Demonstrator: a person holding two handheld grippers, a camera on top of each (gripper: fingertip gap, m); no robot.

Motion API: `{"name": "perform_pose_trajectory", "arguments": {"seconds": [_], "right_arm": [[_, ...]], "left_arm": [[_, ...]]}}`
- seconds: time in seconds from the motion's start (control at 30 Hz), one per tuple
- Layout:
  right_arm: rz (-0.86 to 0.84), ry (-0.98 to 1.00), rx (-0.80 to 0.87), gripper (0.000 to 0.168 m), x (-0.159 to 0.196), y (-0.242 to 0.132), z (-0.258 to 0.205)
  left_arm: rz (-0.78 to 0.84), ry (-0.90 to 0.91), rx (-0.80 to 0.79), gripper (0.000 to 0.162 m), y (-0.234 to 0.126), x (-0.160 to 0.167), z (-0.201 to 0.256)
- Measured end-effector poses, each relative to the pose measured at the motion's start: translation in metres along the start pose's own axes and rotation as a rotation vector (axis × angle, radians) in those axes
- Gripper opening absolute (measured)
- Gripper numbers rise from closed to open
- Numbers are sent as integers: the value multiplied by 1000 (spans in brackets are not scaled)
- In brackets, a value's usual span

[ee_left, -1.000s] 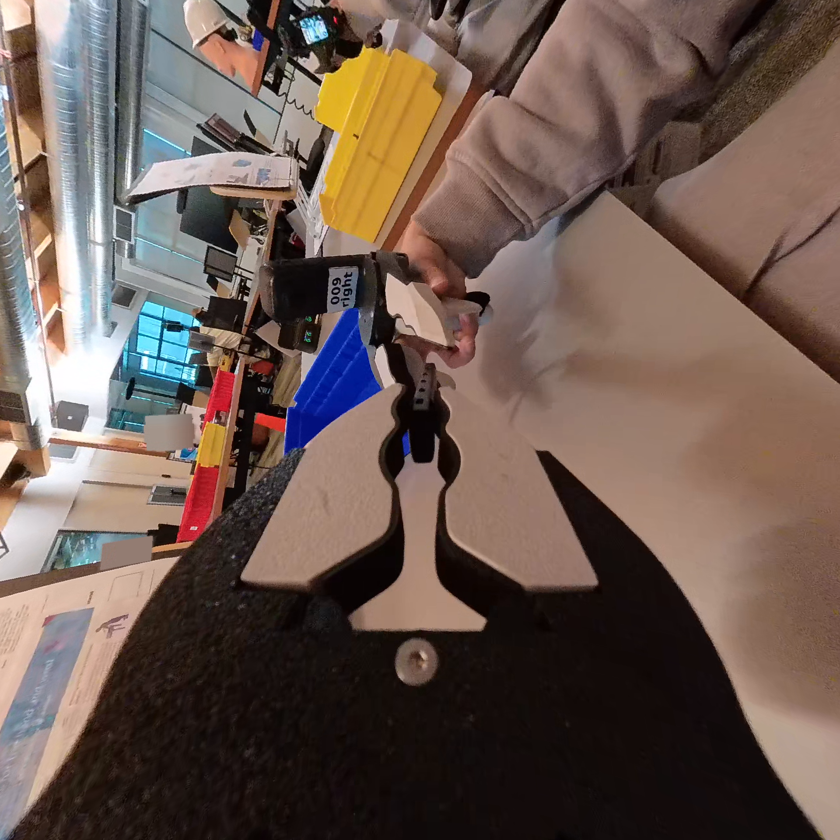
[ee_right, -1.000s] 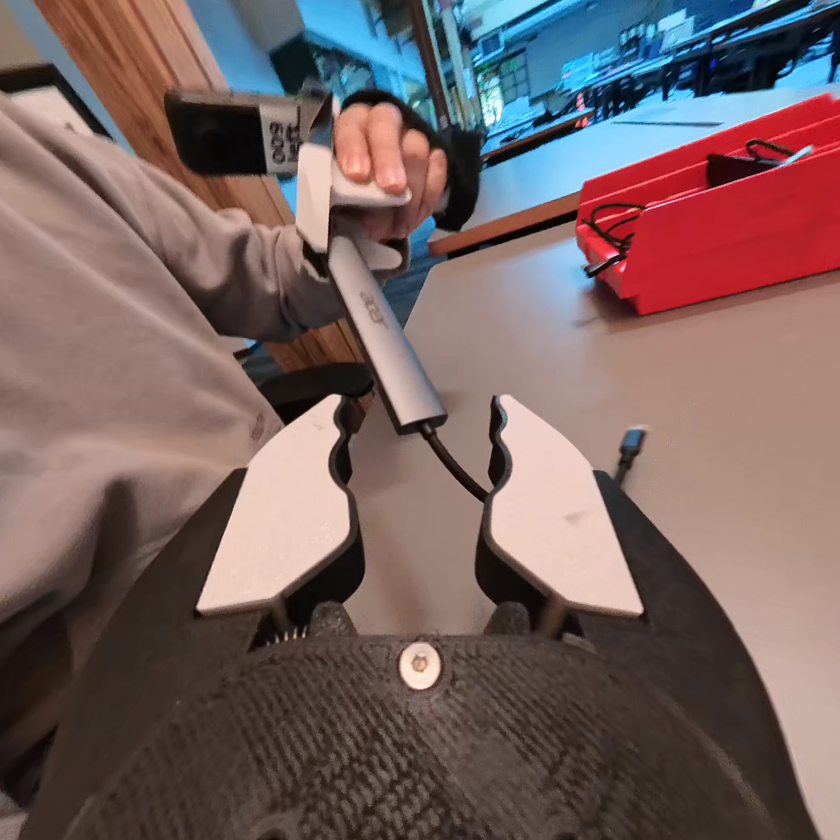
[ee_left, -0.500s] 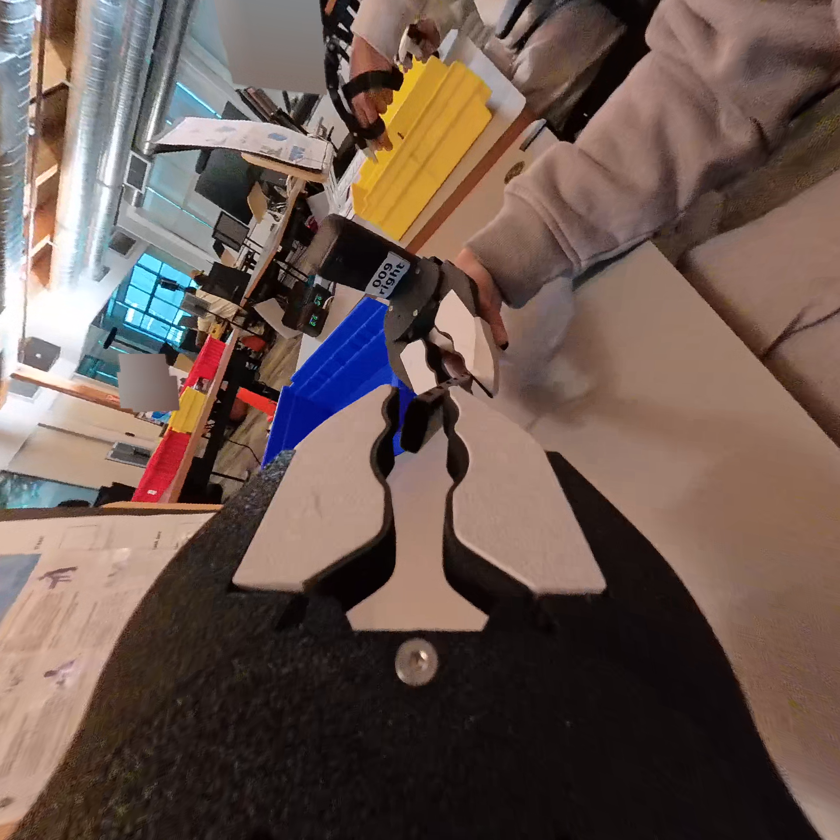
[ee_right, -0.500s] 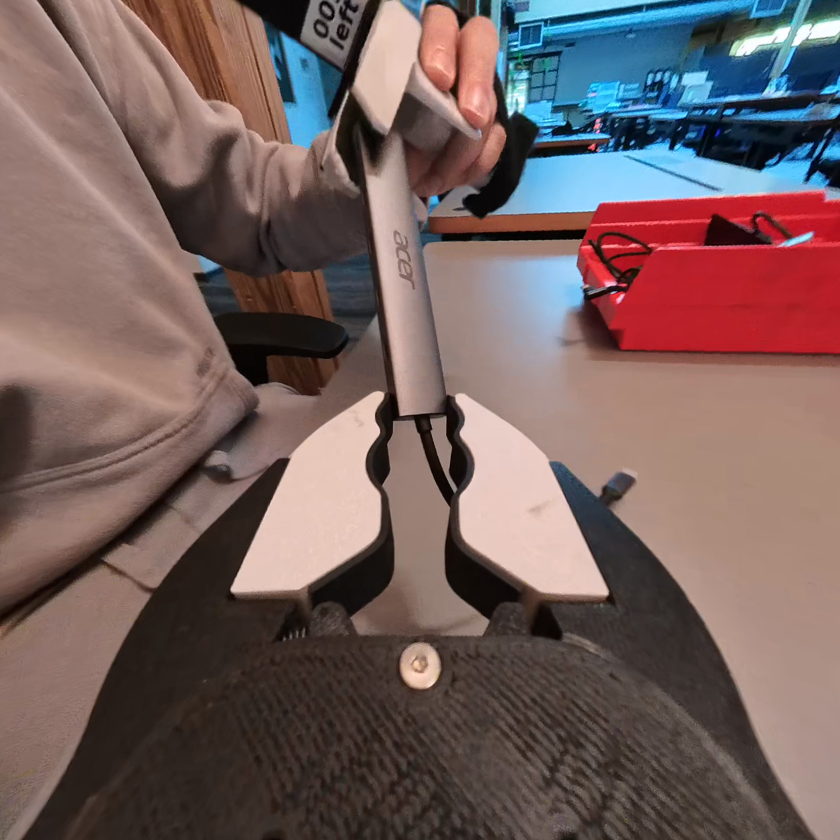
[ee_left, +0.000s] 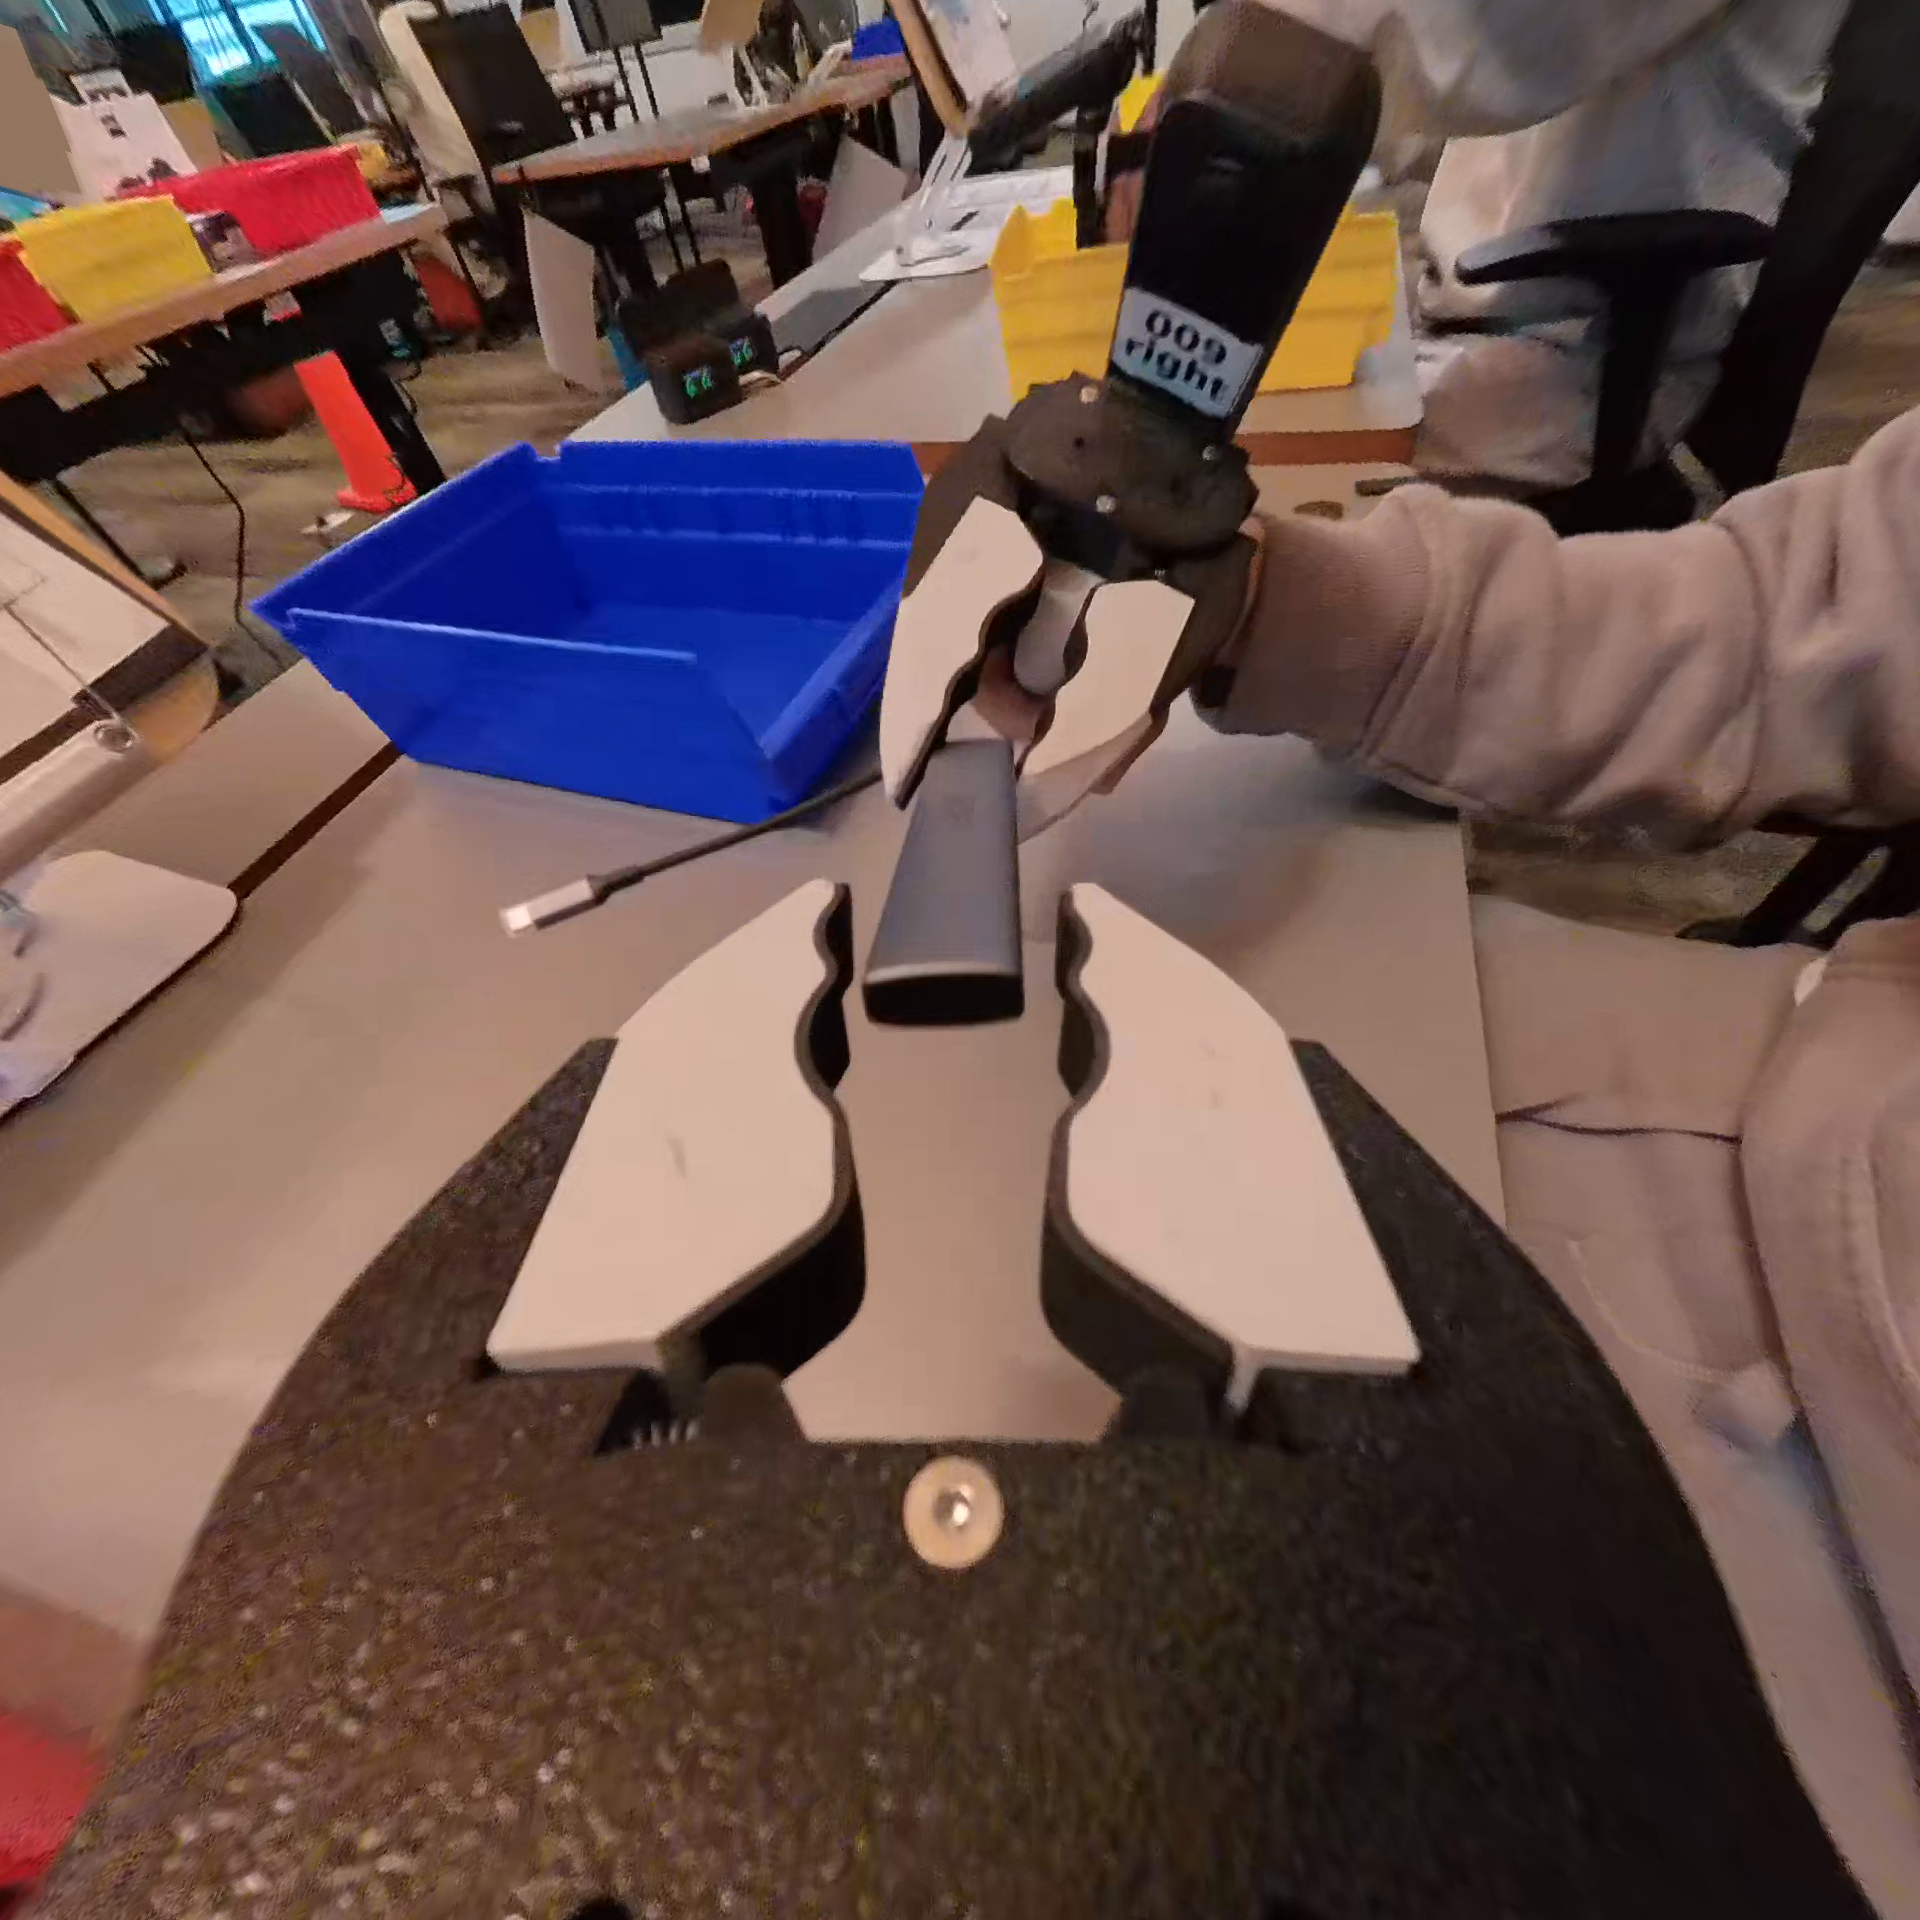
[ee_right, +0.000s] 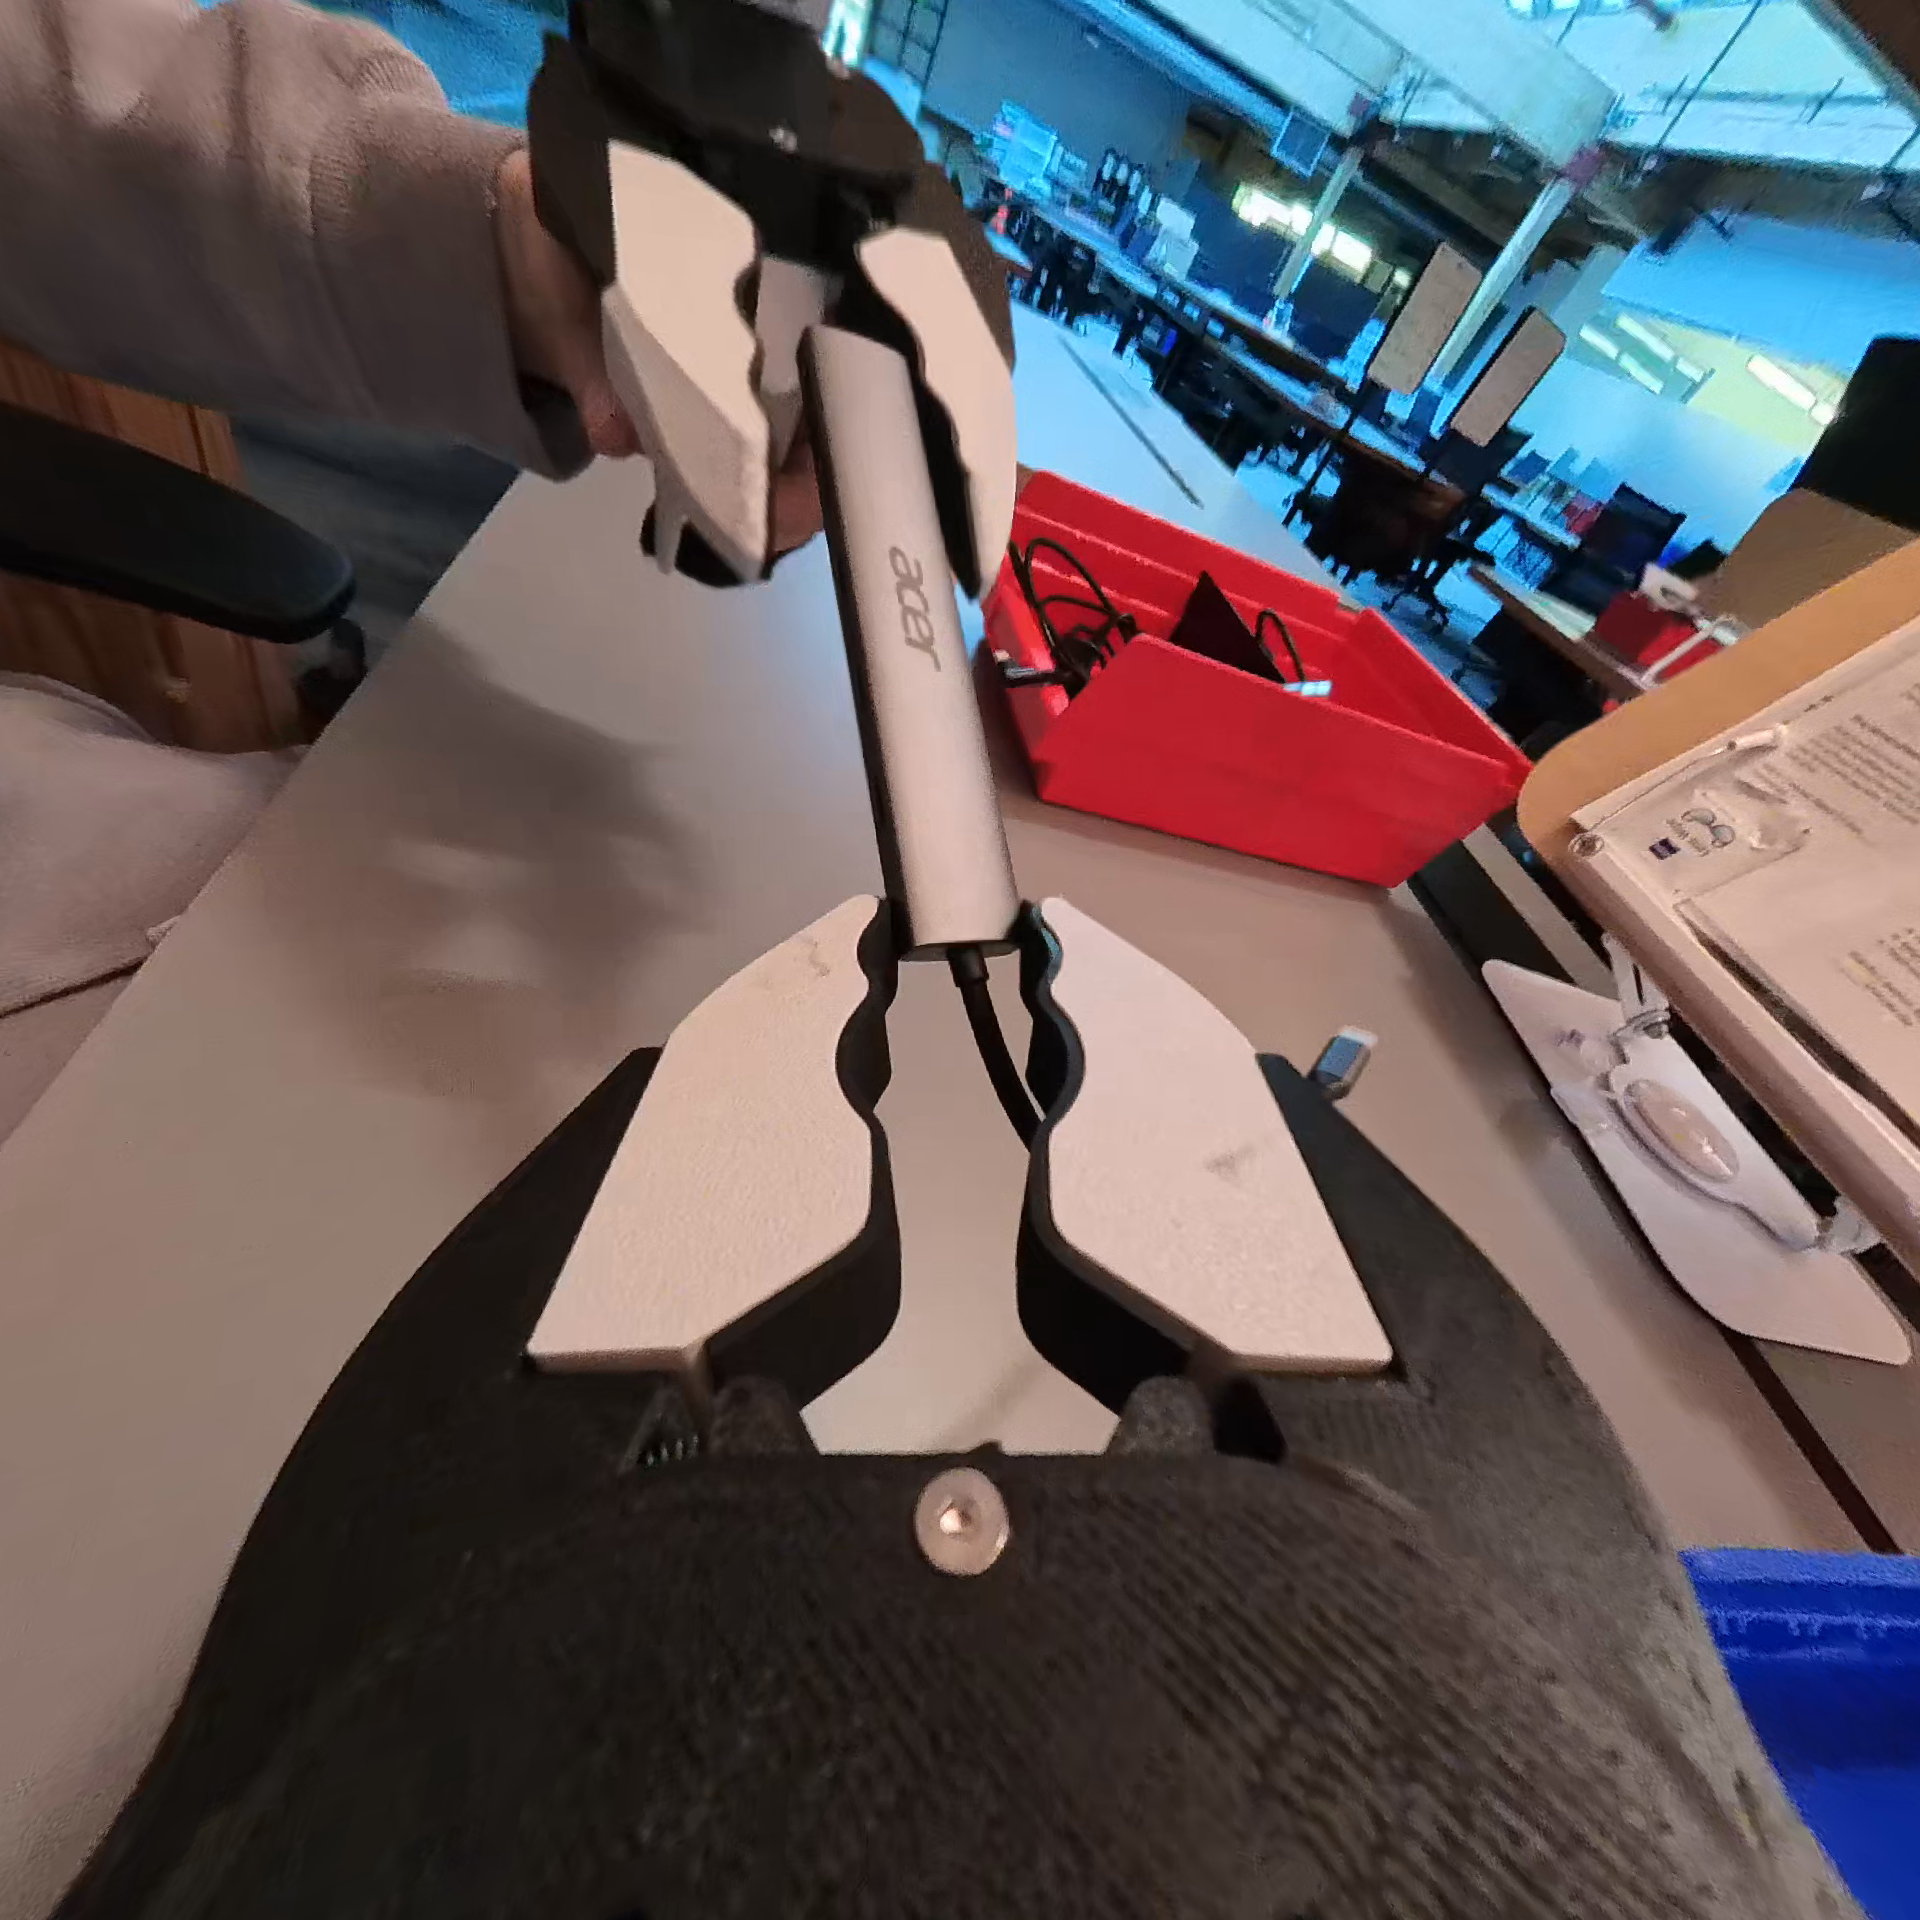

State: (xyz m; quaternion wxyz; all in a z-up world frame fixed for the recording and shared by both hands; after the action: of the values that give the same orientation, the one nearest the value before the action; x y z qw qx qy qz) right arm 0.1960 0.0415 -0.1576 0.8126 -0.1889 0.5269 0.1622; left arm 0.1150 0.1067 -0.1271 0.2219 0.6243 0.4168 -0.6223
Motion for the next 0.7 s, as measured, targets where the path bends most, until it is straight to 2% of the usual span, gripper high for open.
{"name": "perform_pose_trajectory", "arguments": {"seconds": [0.03,0.13,0.17,0.27,0.3,0.33,0.4,0.5,0.53,0.57,0.6,0.67,0.7], "right_arm": [[-29,4,-8,23,3,2,-1],[-77,50,-10,23,10,6,-2],[-77,75,-13,23,11,7,-2],[-56,145,-18,23,11,10,-2],[-36,170,-11,21,9,11,-1],[6,205,-26,15,5,12,-2],[70,260,-69,12,-2,15,-7],[-1,197,-60,11,3,20,-10],[-17,180,-53,10,5,22,-11],[-6,140,-23,10,4,22,-9],[9,78,-3,9,3,21,-8],[17,-35,49,9,0,16,-4],[11,-70,52,9,-1,14,-3]], "left_arm": [[31,-16,14,31,-1,-1,-1],[54,-119,43,30,-2,3,-6],[73,-170,54,24,-2,5,-8],[176,-279,78,21,-6,8,-15],[219,-317,74,0,-9,9,-19],[289,-363,86,0,-12,8,-22],[377,-433,100,0,-16,10,-30],[324,-412,55,0,-11,25,-34],[331,-416,46,11,-11,27,-34],[327,-419,38,35,-11,28,-34],[300,-425,36,51,-11,31,-34],[207,-445,69,71,-11,40,-32],[184,-465,102,71,-12,43,-29]]}}
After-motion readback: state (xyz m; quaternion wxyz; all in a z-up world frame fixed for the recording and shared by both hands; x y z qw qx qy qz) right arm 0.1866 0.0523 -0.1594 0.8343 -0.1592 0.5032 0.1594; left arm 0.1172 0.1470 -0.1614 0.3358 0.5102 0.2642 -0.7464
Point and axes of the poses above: each gripper's, where its closed fingertips meet, y out along the fingers, x out of its underside, z = x × y across the jaws, the point moved 3 cm from there along -y, back along the fingers, and after that the axes turned 4 degrees about z, right-handed, at the moved point
